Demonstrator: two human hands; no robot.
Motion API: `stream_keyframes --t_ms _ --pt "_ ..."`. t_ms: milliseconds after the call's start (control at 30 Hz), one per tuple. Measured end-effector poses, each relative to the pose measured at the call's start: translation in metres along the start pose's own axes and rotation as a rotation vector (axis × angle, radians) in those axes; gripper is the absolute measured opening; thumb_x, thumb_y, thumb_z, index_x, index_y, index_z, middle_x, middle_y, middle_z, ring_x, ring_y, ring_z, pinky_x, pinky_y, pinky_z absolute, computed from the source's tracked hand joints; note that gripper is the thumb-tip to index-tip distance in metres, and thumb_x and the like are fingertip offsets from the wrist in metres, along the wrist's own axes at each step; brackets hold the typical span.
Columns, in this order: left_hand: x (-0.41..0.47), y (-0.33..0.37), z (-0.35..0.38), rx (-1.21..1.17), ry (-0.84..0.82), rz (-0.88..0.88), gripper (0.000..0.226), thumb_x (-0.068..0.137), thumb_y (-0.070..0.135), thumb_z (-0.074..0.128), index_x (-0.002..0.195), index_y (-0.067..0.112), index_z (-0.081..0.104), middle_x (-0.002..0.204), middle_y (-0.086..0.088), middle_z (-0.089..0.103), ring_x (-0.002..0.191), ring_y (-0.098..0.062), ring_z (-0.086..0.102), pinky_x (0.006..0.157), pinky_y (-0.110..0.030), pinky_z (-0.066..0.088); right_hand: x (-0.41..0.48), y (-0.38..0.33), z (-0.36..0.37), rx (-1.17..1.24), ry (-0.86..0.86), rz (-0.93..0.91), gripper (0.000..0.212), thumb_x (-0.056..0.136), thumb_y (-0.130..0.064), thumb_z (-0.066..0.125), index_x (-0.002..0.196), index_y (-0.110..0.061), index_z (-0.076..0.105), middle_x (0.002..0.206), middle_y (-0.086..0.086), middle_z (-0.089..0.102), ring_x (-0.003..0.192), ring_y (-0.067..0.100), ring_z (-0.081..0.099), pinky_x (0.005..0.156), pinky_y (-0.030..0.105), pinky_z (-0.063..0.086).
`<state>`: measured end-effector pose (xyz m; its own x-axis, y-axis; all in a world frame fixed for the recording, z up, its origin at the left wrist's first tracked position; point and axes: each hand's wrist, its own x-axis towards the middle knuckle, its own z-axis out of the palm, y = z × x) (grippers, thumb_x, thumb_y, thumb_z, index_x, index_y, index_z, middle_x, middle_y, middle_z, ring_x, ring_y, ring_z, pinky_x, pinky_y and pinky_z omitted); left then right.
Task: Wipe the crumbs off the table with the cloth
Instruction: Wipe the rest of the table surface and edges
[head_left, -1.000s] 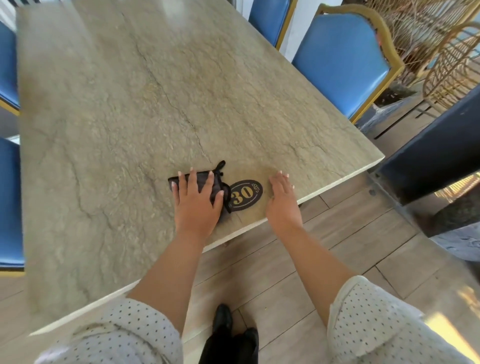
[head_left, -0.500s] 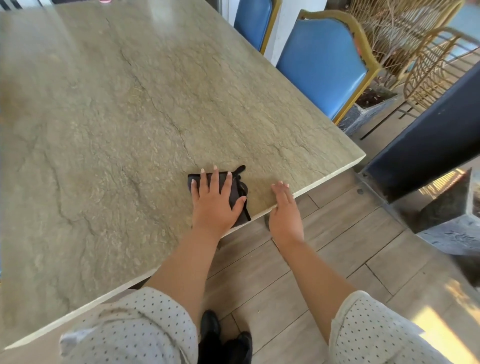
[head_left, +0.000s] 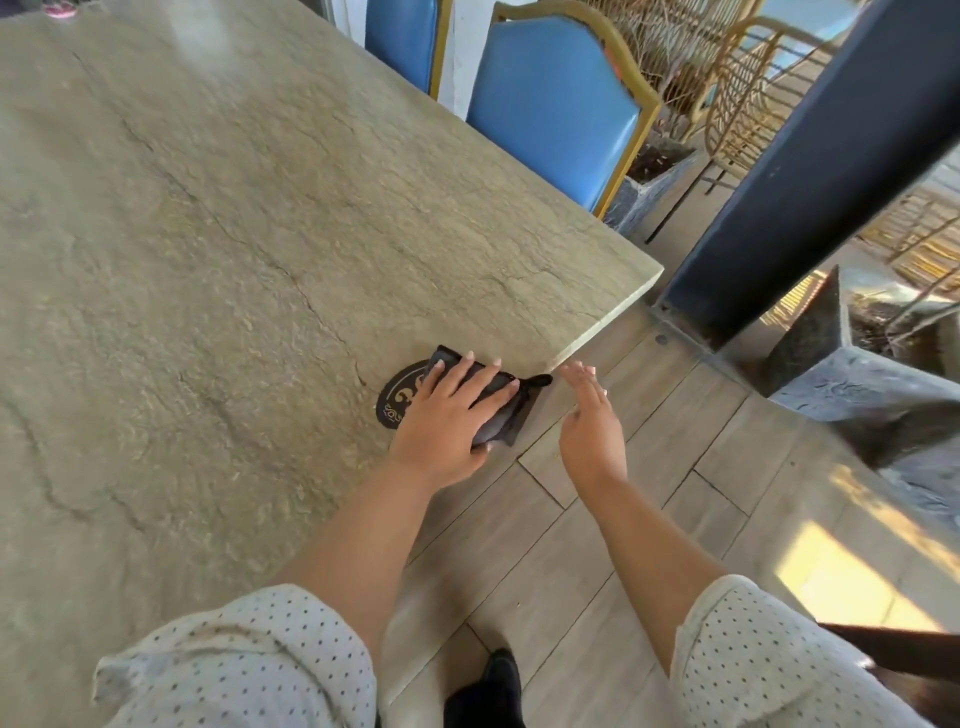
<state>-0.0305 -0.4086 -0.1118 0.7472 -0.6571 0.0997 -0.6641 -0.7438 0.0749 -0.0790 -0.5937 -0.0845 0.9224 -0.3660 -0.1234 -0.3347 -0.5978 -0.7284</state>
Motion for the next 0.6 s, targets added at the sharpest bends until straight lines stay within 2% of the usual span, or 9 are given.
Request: stream_keyframes --t_ms 67,133,267,333,400,433,467,533,600 --pt "-0.017 -0.003 0.0 -0.004 -0.006 0.092 0.062 0.083 0.028 0.062 0.141 0.034 0.042 0.159 0.004 0.02 0.147 -0.027 0.015 0.117 -0.049 0.02 -0.016 0.0 0.003 0.013 0.018 0.037 0.07 0.087 0.014 0.024 0.144 -0.024 0.038 0.156 -0.009 0.022 0.146 0.01 0.01 0.12 0.031 0.014" --pt "-0.034 -0.005 0.0 -0.031 0.001 0.167 0.054 0.082 0.018 0.064 0.133 0.031 0.053 0.159 0.005 0.021 0.147 -0.026 0.016 0.118 -0.046 0.019 -0.03 -0.003 0.006 0.029 0.032 0.065 0.07 0.086 0.013 0.025 0.143 -0.024 0.04 0.156 -0.008 0.023 0.146 0.009 0.014 0.119 0.034 0.02" --pt "-0.072 -0.013 -0.01 -0.251 -0.056 0.262 0.041 0.085 0.014 0.062 0.125 0.026 0.061 0.146 0.007 0.046 0.145 -0.018 0.024 0.118 -0.041 0.018 -0.065 -0.018 0.012 0.064 0.069 0.123 0.064 0.088 0.008 0.025 0.138 -0.027 0.045 0.156 -0.003 0.027 0.142 0.017 0.027 0.111 0.037 0.035" --pt "-0.089 -0.017 -0.02 -0.415 -0.103 0.235 0.033 0.087 0.013 0.061 0.119 0.02 0.065 0.128 0.003 0.062 0.134 -0.018 0.043 0.112 -0.038 0.031 -0.083 -0.029 0.016 0.076 0.075 0.129 0.062 0.088 0.006 0.026 0.134 -0.029 0.048 0.154 -0.001 0.03 0.132 0.022 0.043 0.096 0.036 0.048" --pt "-0.101 -0.018 -0.035 -0.638 -0.157 0.11 0.028 0.087 0.01 0.059 0.114 0.017 0.065 0.11 -0.004 0.067 0.112 -0.022 0.059 0.094 -0.035 0.046 -0.097 -0.04 0.022 0.084 0.08 0.123 0.06 0.087 0.005 0.027 0.129 -0.031 0.051 0.153 -0.001 0.033 0.122 0.02 0.051 0.084 0.033 0.051" --pt "-0.104 -0.02 -0.043 -0.7 -0.124 0.044 0.03 0.088 0.008 0.059 0.116 0.016 0.063 0.108 -0.004 0.067 0.104 -0.021 0.061 0.088 -0.034 0.048 -0.101 -0.045 0.025 0.09 0.081 0.11 0.059 0.087 0.004 0.028 0.127 -0.032 0.052 0.152 0.0 0.034 0.119 0.019 0.052 0.086 0.035 0.051" --pt "-0.105 -0.024 -0.05 -0.693 -0.018 -0.008 0.032 0.088 0.007 0.059 0.118 0.015 0.062 0.108 -0.004 0.067 0.101 -0.021 0.061 0.086 -0.034 0.049 -0.104 -0.05 0.03 0.096 0.08 0.092 0.059 0.087 0.004 0.028 0.125 -0.033 0.053 0.152 0.0 0.035 0.116 0.019 0.053 0.088 0.037 0.05" --pt "-0.103 -0.039 -0.057 -0.541 0.291 -0.097 0.03 0.088 0.009 0.058 0.118 0.011 0.062 0.11 -0.005 0.067 0.102 -0.023 0.06 0.09 -0.038 0.048 -0.107 -0.06 0.038 0.091 0.071 0.067 0.057 0.087 0.002 0.029 0.123 -0.034 0.054 0.152 0.0 0.036 0.115 0.022 0.054 0.09 0.042 0.05" --pt "-0.099 -0.057 -0.06 -0.397 0.473 -0.245 0.034 0.087 0.018 0.054 0.12 0.015 0.061 0.117 -0.005 0.064 0.108 -0.027 0.057 0.095 -0.045 0.043 -0.105 -0.067 0.046 0.07 0.06 0.039 0.054 0.089 0.0 0.03 0.123 -0.034 0.054 0.152 -0.001 0.036 0.122 0.028 0.052 0.092 0.045 0.05"
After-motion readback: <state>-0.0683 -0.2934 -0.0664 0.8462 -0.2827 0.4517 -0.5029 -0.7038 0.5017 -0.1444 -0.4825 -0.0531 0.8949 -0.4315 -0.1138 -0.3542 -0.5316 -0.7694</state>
